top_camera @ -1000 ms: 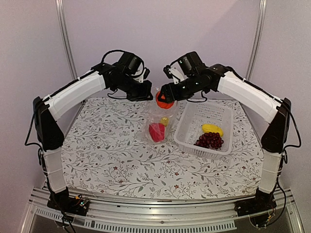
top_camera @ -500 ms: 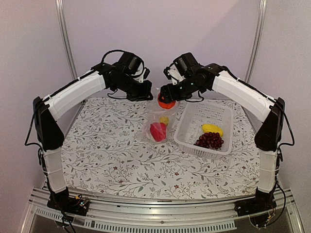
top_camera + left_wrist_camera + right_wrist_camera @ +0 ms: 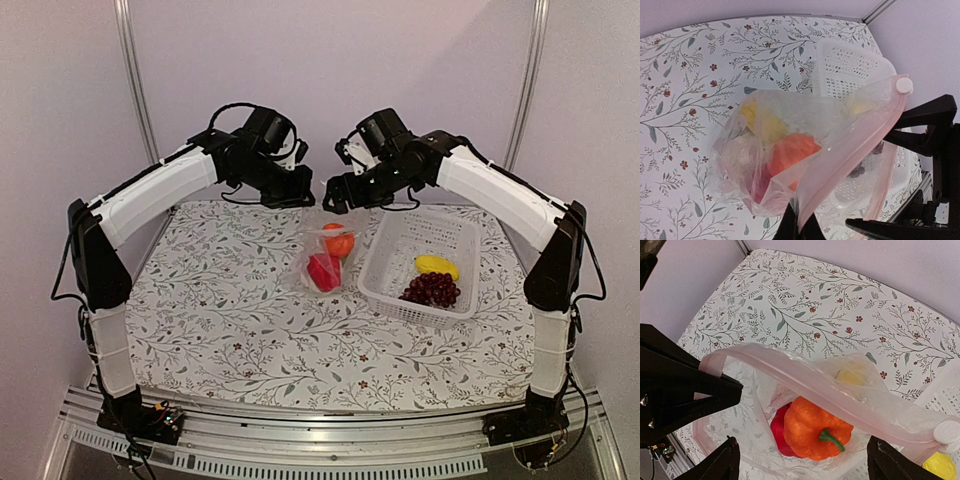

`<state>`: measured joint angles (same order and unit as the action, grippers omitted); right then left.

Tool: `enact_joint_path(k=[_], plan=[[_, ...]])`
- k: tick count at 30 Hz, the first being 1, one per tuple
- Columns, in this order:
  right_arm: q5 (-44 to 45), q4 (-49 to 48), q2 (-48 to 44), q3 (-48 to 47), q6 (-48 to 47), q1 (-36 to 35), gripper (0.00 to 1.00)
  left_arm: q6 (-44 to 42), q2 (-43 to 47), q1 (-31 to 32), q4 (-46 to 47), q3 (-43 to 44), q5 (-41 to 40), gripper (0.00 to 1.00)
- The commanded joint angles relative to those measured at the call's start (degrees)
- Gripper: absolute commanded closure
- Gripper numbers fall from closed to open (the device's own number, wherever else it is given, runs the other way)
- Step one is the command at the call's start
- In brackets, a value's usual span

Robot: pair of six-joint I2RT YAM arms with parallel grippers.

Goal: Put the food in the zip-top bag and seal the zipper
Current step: Place the fake vegetable in the zipper food storage bag, then adjust the zipper on the food storage bag.

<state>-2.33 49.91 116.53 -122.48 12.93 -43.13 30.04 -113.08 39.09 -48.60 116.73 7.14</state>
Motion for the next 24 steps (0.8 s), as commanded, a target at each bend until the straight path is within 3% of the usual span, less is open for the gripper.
enact_joint_path(k=[1,7,16,24], plan=[[-0.76,0.47,-2.24,-1.10,1.19,-0.45,0.13,0.08,0.40,-0.77,1.62,0.52,0.60,1.00],[-0.42,1.50,-5.15,-0.48,2.45,-0.45,0.17,-0.09,0.78,-0.75,1.66,0.13,0.42,1.00],[5.45,2.88,-13.12,7.66,0.99,-0.40,0.31,-0.16,1.06,-0.77,1.66,-0.74,0.47,1.00],[5.25,4.53,-11.64,10.60,4.06,-0.24,0.43,-0.34,1.30,-0.77,1.53,-0.84,0.79,1.00]])
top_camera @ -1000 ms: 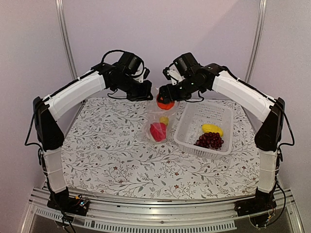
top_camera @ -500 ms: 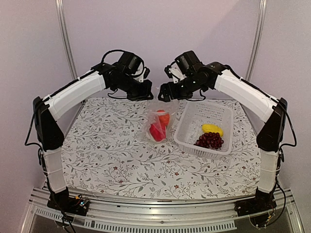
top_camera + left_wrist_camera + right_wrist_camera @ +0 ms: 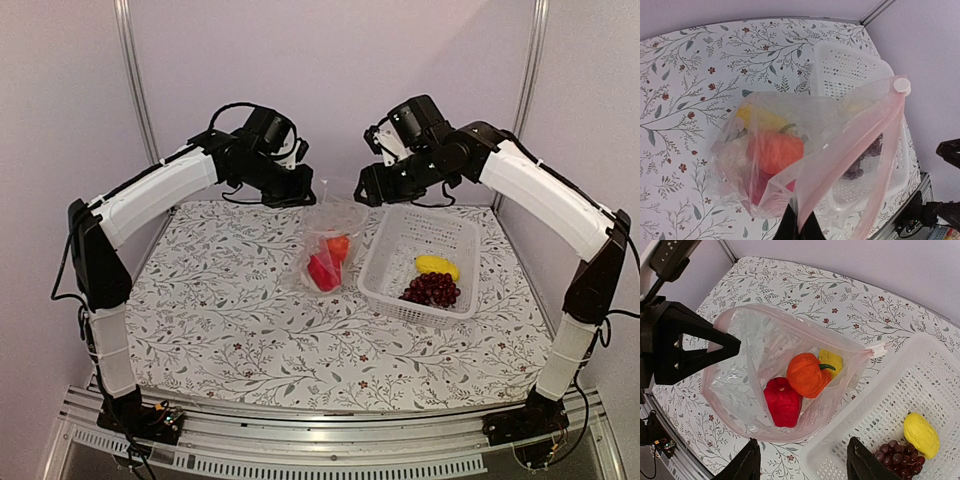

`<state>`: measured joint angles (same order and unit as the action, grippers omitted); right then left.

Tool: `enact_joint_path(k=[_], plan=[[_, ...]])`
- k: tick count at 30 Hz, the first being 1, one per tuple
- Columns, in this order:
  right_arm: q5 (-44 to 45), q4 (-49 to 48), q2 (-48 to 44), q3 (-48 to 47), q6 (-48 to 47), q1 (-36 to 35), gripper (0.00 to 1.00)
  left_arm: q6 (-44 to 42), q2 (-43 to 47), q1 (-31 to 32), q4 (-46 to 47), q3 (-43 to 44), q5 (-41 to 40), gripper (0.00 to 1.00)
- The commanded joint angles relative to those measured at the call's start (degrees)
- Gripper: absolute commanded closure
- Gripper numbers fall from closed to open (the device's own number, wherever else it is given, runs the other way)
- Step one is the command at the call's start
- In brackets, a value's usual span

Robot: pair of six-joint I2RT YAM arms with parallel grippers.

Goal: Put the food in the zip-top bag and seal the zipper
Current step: Adjust the zipper on the food storage bag.

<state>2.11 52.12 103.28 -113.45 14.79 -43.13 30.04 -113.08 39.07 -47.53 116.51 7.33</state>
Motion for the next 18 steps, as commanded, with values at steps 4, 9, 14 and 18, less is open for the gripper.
enact_joint_path(k=[4,9,14,18], plan=[[-0.15,1.70,3.56,1.65,3.84,0.19,0.51,-0.35,1.68,-0.73,0.50,-1.24,0.71,1.00],[-3.17,-0.43,5.64,0.50,4.69,0.96,0.62,-0.25,2.24,-0.75,0.50,-1.94,0.93,0.99],[-4.72,1.96,8.56,-2.31,5.83,1.90,0.97,-0.25,2.87,-0.70,0.40,-2.75,1.27,0.99],[-8.35,4.14,8.93,-8.56,6.16,1.88,1.00,-1.16,2.99,-0.55,-2.19,-1.14,0.46,1.00]])
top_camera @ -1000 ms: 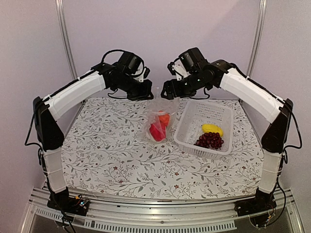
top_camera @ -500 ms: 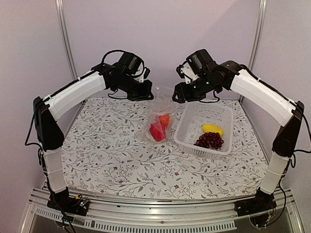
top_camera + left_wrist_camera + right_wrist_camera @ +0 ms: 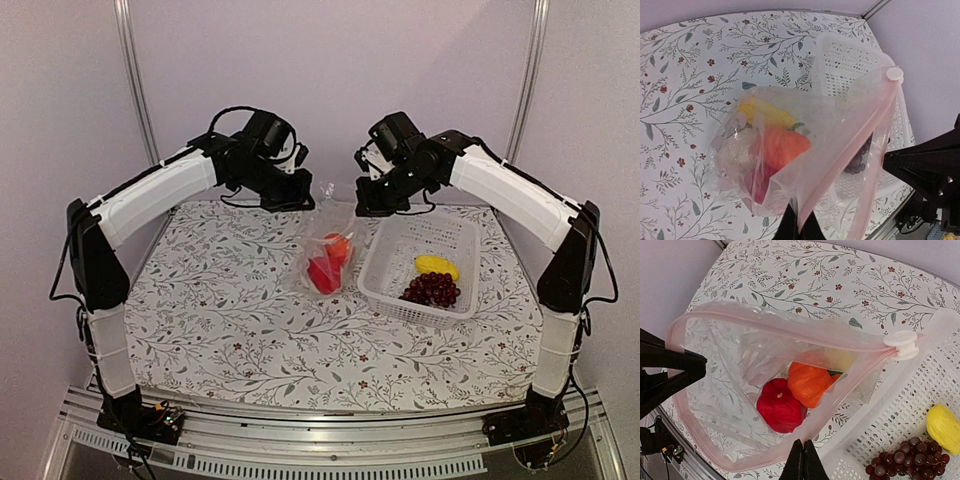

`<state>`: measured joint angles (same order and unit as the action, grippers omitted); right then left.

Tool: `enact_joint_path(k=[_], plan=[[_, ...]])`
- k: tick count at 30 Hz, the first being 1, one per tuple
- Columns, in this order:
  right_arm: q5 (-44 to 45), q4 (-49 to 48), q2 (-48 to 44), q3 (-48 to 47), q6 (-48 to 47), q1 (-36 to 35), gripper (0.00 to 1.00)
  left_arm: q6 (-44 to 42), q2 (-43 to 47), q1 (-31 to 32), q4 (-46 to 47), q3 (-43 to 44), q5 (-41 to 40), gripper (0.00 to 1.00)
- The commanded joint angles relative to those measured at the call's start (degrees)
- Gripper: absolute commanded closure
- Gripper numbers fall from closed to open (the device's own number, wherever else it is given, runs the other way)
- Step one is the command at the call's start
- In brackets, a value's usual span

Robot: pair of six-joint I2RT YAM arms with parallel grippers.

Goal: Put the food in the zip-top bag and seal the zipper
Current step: Adjust the zipper on the food storage bag.

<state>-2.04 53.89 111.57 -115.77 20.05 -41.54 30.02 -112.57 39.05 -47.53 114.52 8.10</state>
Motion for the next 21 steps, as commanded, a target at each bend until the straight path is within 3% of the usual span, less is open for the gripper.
enact_joint_path(k=[1,4,10,17,21], plan=[[-4.98,3.08,0.66,-9.02,1.01,0.12,1.00,-1.80,2.40,-0.41,-3.66,2.21,-1.31,1.00],[-6.19,4.29,0.52,-13.70,2.05,-0.07,1.00,-4.08,2.85,0.37,-7.74,6.20,-6.60,1.00],[-7.88,4.09,0.41,-10.73,1.48,-0.12,1.00,-5.36,4.06,0.53,-8.99,5.50,-7.92,1.00],[-4.52,0.01,-6.64,0.37,0.07,3.64,0.53,-3.66,2.06,0.62,-7.55,3.84,-5.92,1.00],[-9.60,-1.17,-11.07,9.52,0.09,8.63,0.46,-3.99,2.02,0.64,-6.88,3.96,-5.86,1.00]])
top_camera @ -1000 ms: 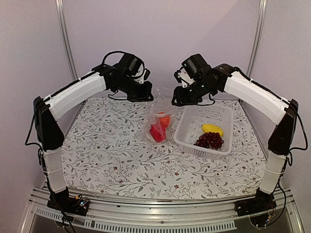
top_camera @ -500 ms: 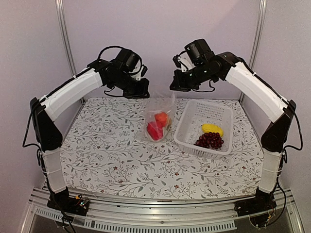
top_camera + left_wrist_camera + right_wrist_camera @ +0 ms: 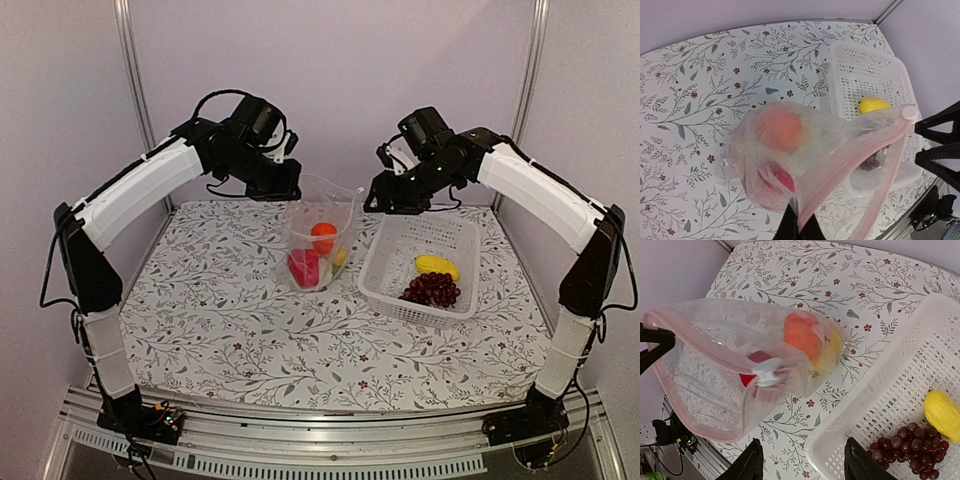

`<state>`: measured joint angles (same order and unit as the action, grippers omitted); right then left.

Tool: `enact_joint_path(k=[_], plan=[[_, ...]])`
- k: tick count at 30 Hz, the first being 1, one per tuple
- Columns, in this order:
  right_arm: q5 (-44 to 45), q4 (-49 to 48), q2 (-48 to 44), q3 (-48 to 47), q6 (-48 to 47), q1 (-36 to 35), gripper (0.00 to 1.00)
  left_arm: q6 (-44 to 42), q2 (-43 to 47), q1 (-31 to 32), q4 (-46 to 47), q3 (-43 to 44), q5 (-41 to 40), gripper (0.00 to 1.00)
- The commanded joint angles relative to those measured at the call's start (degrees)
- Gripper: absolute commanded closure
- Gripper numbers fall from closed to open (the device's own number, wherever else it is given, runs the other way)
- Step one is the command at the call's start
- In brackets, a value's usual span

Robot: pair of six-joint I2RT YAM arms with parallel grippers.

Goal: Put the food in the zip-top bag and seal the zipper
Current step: Adjust the zipper on the food storage bag, then pick up the fake fruit from the bin.

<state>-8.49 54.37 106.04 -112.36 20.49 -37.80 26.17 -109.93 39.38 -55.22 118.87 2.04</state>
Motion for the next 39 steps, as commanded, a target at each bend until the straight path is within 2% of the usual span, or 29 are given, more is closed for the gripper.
enact_joint_path(k=[1,7,10,14,18,26,36,39], plan=[[-3.63,-1.82,-6.62,8.32,-0.22,6.20,0.46,-0.31,-0.68,0.28,0.82,-0.51,0.19,1.00],[-1.22,-2.00,-11.79,17.89,-3.07,10.39,0.45,-0.27,-0.96,0.33,0.89,-1.25,0.80,1.00],[-4.63,-0.33,-10.62,19.47,-8.29,12.69,0.42,-0.33,-0.98,0.29,1.31,-1.25,1.24,1.00],[-1.96,3.64,-5.07,16.40,-12.87,13.72,0.40,-0.28,-1.25,0.21,1.68,-1.27,1.84,1.00],[4.59,6.43,1.03,11.72,-16.35,13.84,0.35,0.08,-1.36,0.16,2.12,-1.51,2.76,1.00],[12.87,5.88,9.77,6.72,-19.87,17.65,0.28,2.82,-1.17,-0.80,3.29,-2.86,6.49,1.00],[9.13,5.80,16.54,4.32,-19.88,20.68,0.22,3.70,-1.30,-1.66,3.98,-2.51,7.58,1.00],[5.21,5.78,18.11,4.37,-19.88,20.68,0.21,3.45,-0.99,-1.75,3.98,-2.75,7.33,1.00]])
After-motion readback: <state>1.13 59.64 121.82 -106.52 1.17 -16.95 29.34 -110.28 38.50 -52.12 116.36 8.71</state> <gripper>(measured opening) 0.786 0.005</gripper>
